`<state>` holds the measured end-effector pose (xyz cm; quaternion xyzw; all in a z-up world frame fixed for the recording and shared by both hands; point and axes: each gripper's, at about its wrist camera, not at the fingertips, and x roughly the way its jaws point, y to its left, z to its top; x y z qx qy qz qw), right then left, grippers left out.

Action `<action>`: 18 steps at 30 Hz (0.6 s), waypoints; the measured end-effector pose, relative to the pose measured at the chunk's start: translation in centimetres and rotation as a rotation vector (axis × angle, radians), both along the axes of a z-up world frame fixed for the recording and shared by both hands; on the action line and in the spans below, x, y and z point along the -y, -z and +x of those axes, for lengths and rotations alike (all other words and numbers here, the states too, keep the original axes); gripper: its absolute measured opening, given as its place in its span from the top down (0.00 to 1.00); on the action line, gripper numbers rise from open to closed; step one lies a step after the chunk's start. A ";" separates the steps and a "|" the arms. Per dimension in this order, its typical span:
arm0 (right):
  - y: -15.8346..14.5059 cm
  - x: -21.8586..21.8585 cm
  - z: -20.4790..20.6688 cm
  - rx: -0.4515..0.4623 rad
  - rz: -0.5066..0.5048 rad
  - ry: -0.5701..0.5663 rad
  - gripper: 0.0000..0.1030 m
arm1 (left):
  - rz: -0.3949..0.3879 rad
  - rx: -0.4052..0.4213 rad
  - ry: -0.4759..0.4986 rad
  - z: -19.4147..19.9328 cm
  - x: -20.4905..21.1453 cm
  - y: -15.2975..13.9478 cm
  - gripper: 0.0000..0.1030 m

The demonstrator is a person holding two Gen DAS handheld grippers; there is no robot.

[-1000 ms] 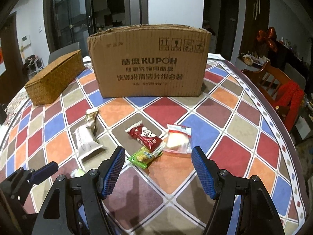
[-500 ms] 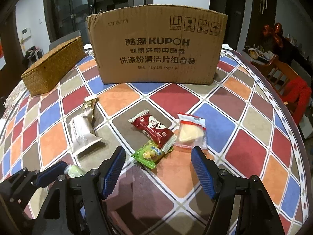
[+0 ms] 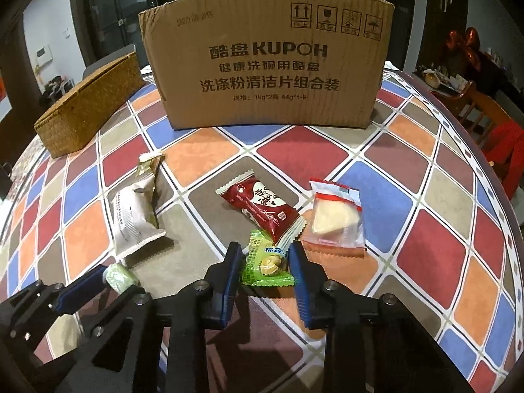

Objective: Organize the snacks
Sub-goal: 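Grasp the green candy with the left tool while the right tool grasps the green packet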

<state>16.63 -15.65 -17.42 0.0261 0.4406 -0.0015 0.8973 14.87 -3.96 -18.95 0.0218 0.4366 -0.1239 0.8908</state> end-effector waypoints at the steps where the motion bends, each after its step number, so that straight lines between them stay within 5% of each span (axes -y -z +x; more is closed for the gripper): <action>1: 0.0 0.0 0.0 0.001 0.000 -0.001 0.70 | -0.002 0.001 0.000 0.0 0.0 0.0 0.70; 18: -2.0 -0.3 -1.5 0.053 0.010 -0.016 0.71 | 0.003 0.026 -0.023 -0.6 -0.6 -1.2 0.73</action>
